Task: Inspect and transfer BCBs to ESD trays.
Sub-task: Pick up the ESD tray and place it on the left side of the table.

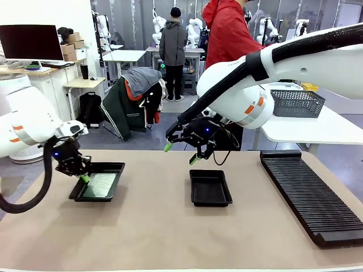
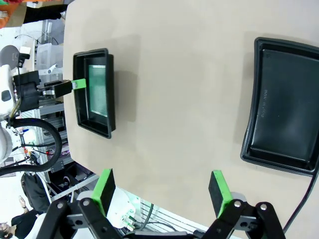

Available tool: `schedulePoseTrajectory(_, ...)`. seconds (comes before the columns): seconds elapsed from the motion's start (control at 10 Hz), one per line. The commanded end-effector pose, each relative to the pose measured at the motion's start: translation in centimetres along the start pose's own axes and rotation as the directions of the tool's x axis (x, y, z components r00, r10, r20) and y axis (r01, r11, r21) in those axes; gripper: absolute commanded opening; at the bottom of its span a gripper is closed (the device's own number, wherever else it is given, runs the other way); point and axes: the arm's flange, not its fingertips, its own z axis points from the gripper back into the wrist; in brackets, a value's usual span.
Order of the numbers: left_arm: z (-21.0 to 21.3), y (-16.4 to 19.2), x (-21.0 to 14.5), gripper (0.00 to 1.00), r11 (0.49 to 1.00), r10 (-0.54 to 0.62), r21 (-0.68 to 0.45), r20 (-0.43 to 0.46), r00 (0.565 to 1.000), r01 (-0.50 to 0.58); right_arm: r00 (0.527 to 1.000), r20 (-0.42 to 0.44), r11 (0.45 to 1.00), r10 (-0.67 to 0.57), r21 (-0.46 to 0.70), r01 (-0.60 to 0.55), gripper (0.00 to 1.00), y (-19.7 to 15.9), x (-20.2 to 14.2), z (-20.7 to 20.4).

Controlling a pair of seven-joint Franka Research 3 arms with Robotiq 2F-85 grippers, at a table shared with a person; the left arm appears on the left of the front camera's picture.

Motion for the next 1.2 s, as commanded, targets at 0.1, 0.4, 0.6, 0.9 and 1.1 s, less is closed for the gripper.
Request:
schedulePoseTrajectory(0.1,0.8,4.1,-1.2,0.03,1.000,0.000,0.025,-0.016,1.000,0.000,1.000,0.004,1.000,-0.014,-0.021,0.014,1.00,0.1,0.1,-0.1)
schedulePoseTrajectory(0.4,1.2,7.3,-2.1,0.03,0.999,0.027,0.023,0.001,1.000,-0.027,1.000,0.004,1.000,-0.014,-0.021,0.014,1.00,0.1,0.1,-0.1)
schedulePoseTrajectory(0.6,1.2,8.2,-2.5,0.03,0.998,0.042,0.040,0.001,0.999,-0.042,1.000,0.004,1.000,-0.014,-0.021,0.014,1.00,0.1,0.1,-0.1)
schedulePoseTrajectory(0.9,0.0,8.6,-2.3,0.03,0.997,0.053,0.053,0.006,0.999,-0.053,1.000,0.004,1.000,-0.014,-0.021,0.014,1.00,0.1,0.1,-0.1)
schedulePoseTrajectory(1.1,-0.8,8.6,-2.4,0.03,0.997,0.055,0.054,0.014,0.998,-0.056,1.000,0.004,1.000,-0.014,-0.021,0.014,1.00,0.1,0.1,-0.1)
